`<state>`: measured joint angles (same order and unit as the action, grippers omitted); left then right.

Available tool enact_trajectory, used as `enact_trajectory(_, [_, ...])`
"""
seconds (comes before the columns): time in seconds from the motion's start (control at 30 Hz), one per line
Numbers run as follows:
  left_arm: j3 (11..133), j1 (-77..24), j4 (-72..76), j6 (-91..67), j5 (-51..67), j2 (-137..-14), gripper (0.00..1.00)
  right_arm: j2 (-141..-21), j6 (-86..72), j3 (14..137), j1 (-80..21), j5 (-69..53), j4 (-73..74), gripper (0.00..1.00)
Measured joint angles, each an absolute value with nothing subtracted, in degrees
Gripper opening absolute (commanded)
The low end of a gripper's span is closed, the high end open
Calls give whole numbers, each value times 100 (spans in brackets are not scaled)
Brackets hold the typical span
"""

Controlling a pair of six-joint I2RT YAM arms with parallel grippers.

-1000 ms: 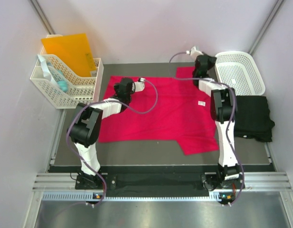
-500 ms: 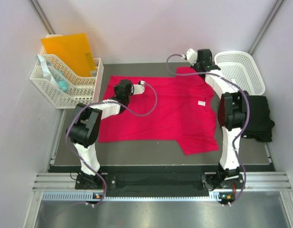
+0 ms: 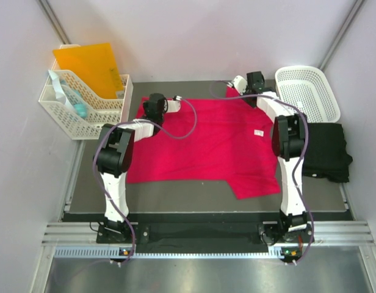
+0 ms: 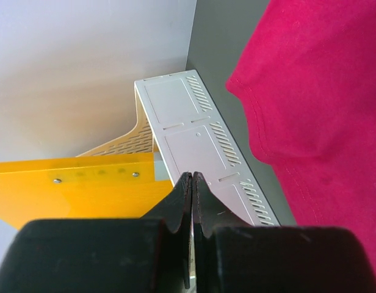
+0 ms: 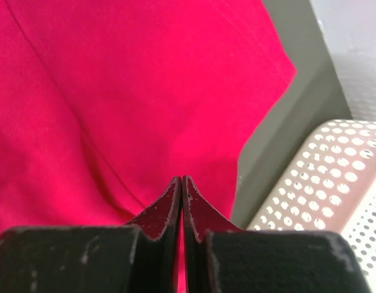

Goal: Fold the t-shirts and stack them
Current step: Flatten the tshirt out

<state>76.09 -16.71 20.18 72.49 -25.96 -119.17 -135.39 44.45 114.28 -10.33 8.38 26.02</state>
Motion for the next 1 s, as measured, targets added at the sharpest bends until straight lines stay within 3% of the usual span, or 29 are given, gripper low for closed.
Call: enact_trajectory(1.0, [7741,-1691,2451,7671,-2692,-12296,0,-14923,5605,12425,-1076,1400,1232,0])
